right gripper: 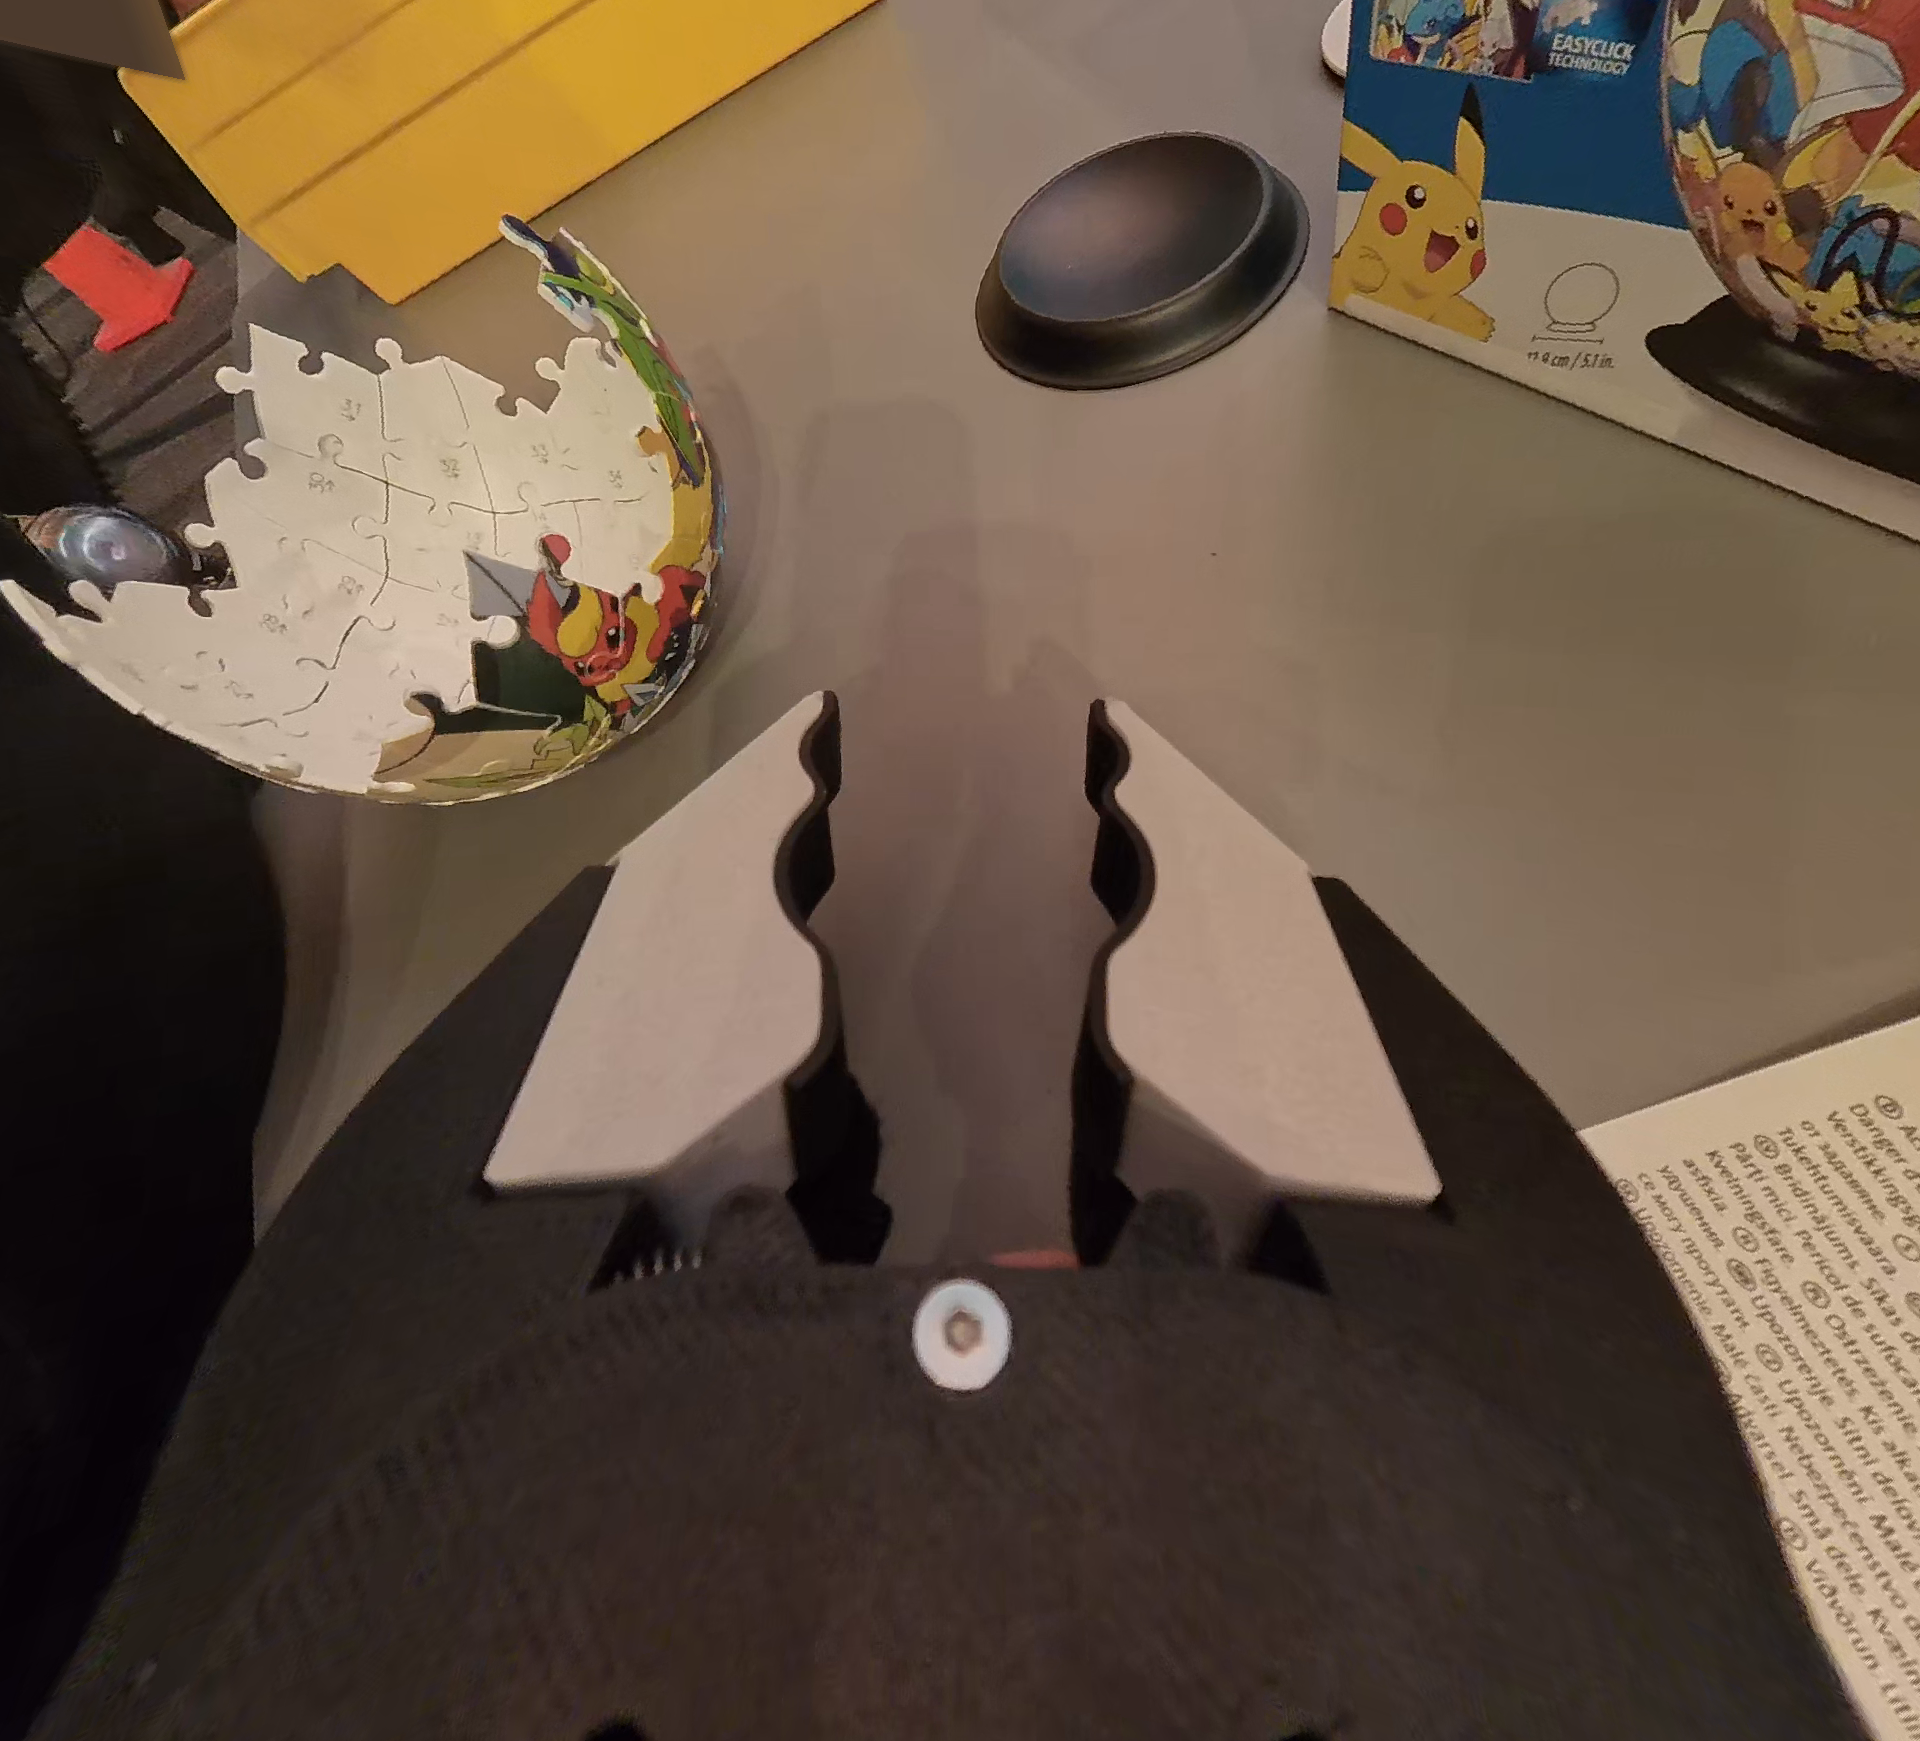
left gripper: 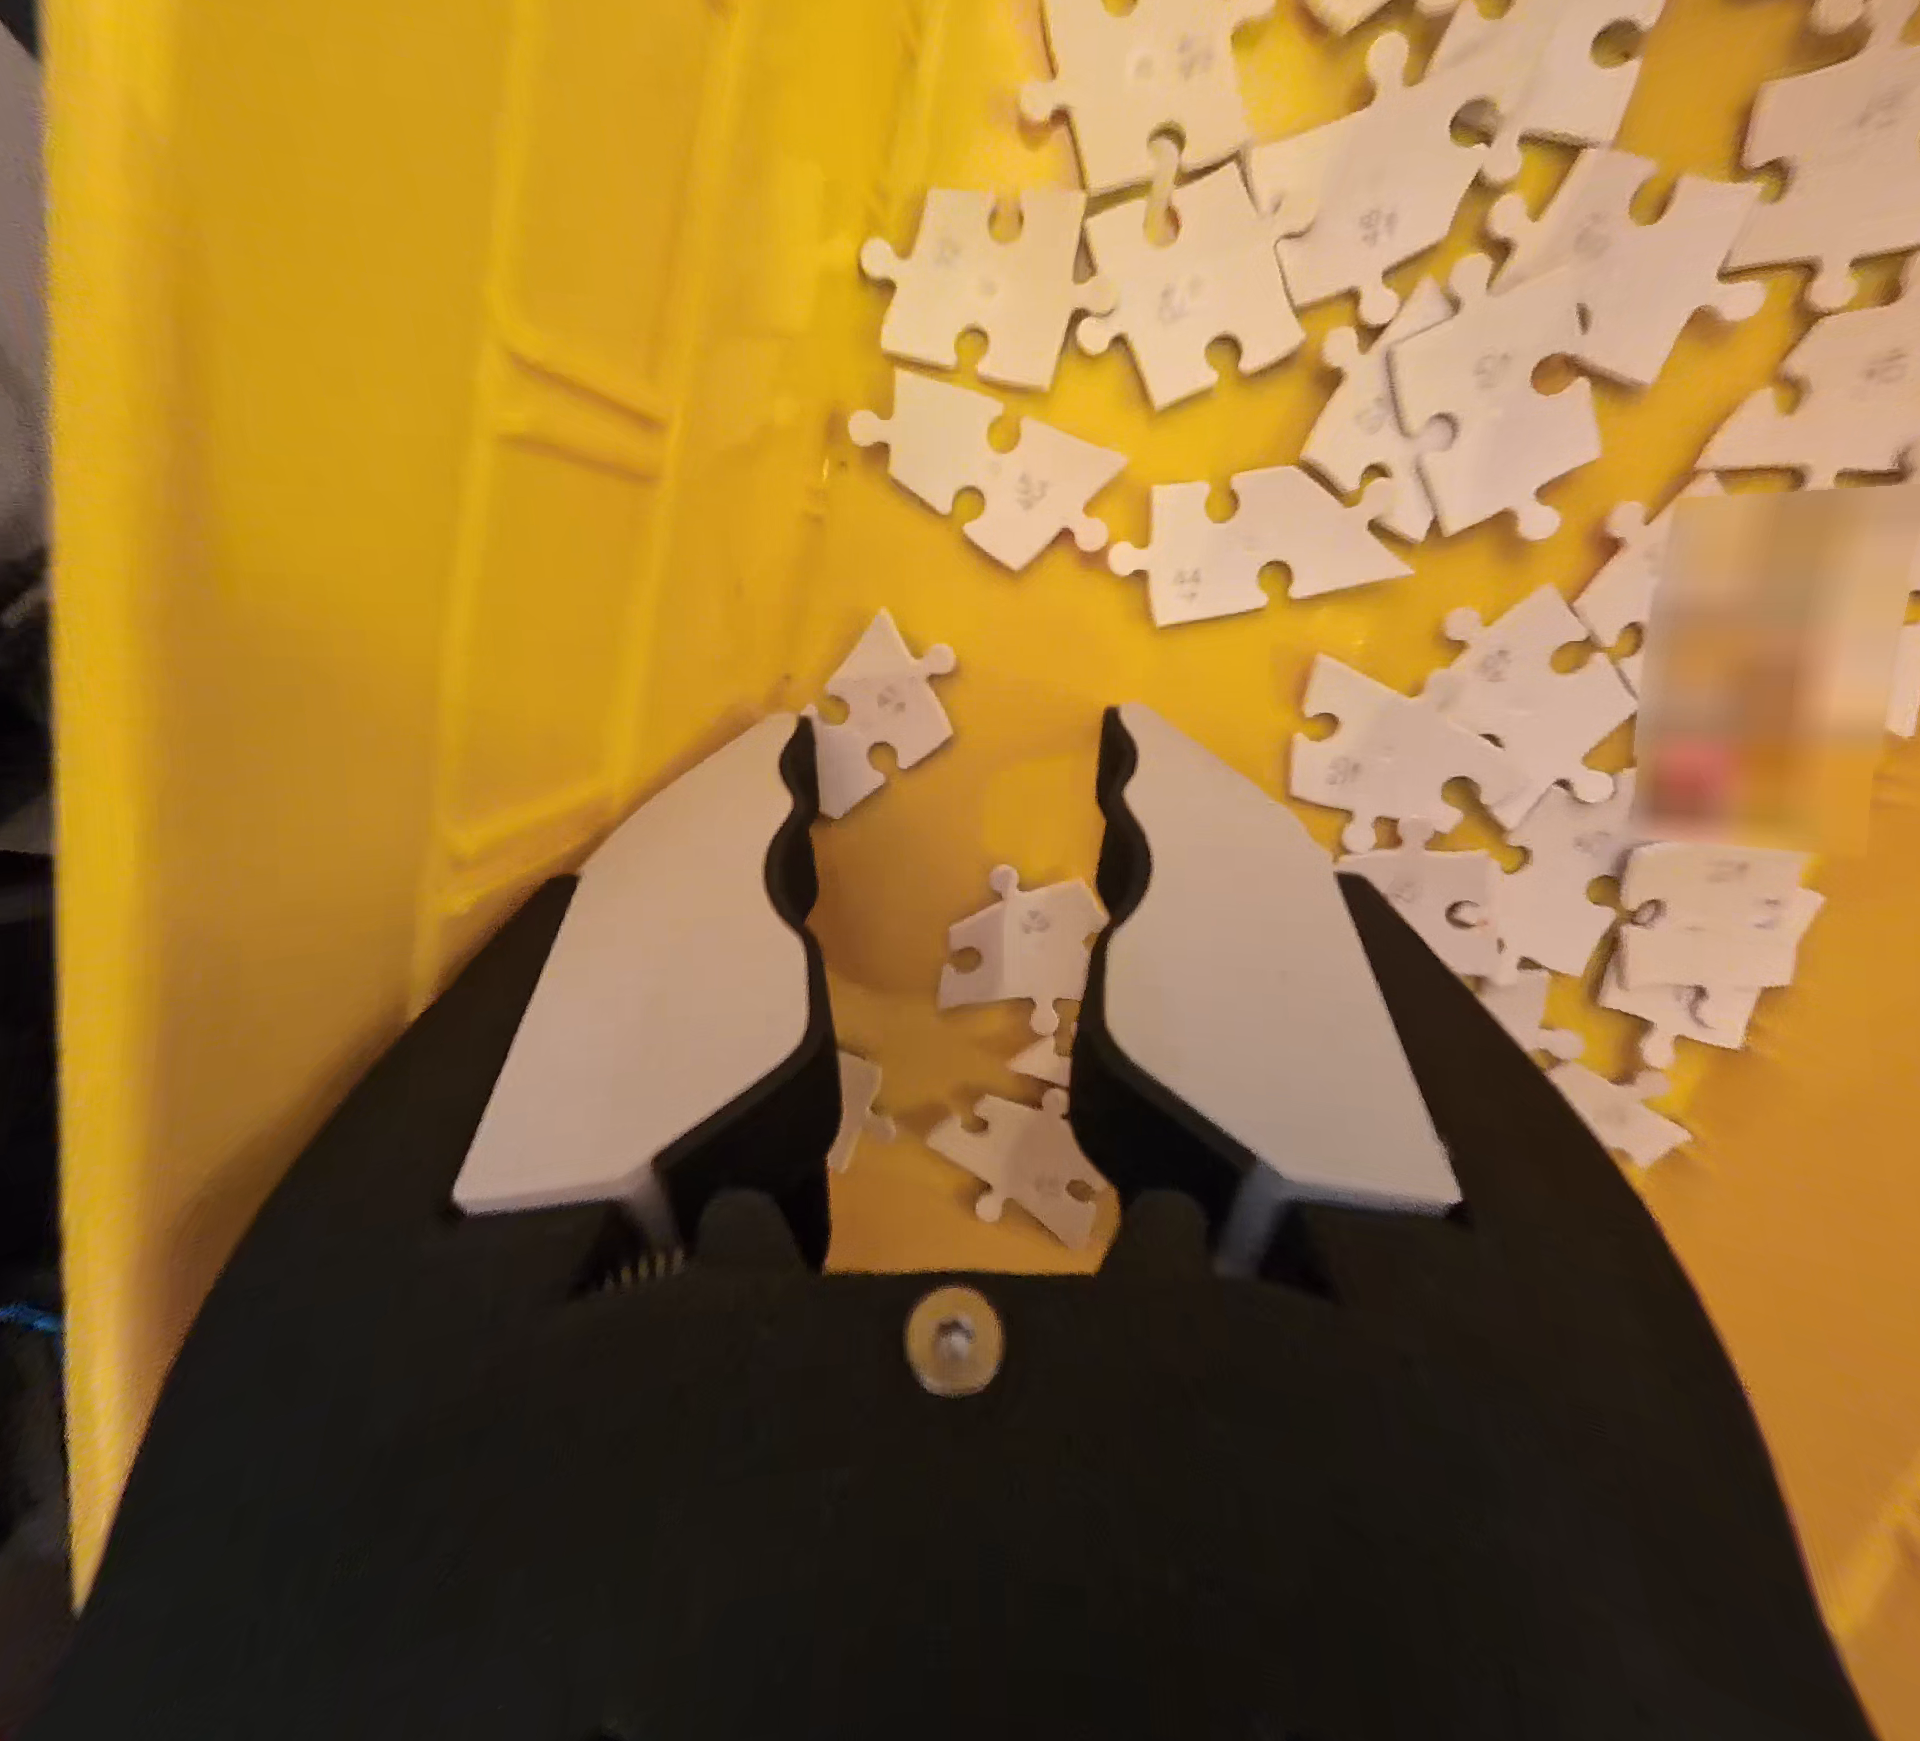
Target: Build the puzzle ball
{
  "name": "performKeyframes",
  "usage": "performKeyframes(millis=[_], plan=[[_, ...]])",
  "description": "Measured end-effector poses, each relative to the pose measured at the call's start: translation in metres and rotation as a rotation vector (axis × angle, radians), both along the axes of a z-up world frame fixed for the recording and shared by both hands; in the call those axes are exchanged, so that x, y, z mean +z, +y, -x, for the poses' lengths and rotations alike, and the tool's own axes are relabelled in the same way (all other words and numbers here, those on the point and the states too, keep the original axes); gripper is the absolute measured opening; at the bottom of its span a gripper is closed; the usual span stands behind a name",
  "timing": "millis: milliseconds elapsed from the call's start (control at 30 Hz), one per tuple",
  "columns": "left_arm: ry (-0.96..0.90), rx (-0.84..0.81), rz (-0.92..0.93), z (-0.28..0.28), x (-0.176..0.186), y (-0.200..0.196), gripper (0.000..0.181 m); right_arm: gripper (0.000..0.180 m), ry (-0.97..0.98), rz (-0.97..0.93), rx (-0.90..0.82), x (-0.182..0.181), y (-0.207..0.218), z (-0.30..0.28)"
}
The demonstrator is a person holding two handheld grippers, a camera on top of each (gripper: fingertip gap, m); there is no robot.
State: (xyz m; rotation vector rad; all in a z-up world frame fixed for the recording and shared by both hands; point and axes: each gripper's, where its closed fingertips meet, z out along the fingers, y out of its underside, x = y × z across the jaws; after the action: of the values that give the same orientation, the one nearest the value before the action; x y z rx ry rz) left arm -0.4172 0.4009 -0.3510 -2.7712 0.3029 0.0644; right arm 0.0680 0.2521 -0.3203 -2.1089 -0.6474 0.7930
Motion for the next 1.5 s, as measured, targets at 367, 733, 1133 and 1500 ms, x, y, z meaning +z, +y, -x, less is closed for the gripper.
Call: performKeyframes(millis=[367, 733, 1133, 1500], plan=[[-0.01, -0.024, 0.002, 0.0, -0.001, 0.006, 0.016, 0.046, 0.024, -0.002, 0.003, 0.003, 0.0, 0.0], [0.042, -0.143, -0.068, -0.006, 0.014, -0.001, 0.001, 0.047, 0.041, -0.005, 0.001, 0.005, 0.0, -0.001], [-0.101, -0.431, -0.368, -0.107, 0.109, -0.019, 0.001, 0.048, 0.043, -0.002, 0.002, 0.005, 0.0, -0.001], [-0.098, -0.767, -0.443, -0.259, 0.089, -0.092, 0.001, 0.049, 0.046, -0.002, 0.002, 0.006, 0.0, -0.001]])
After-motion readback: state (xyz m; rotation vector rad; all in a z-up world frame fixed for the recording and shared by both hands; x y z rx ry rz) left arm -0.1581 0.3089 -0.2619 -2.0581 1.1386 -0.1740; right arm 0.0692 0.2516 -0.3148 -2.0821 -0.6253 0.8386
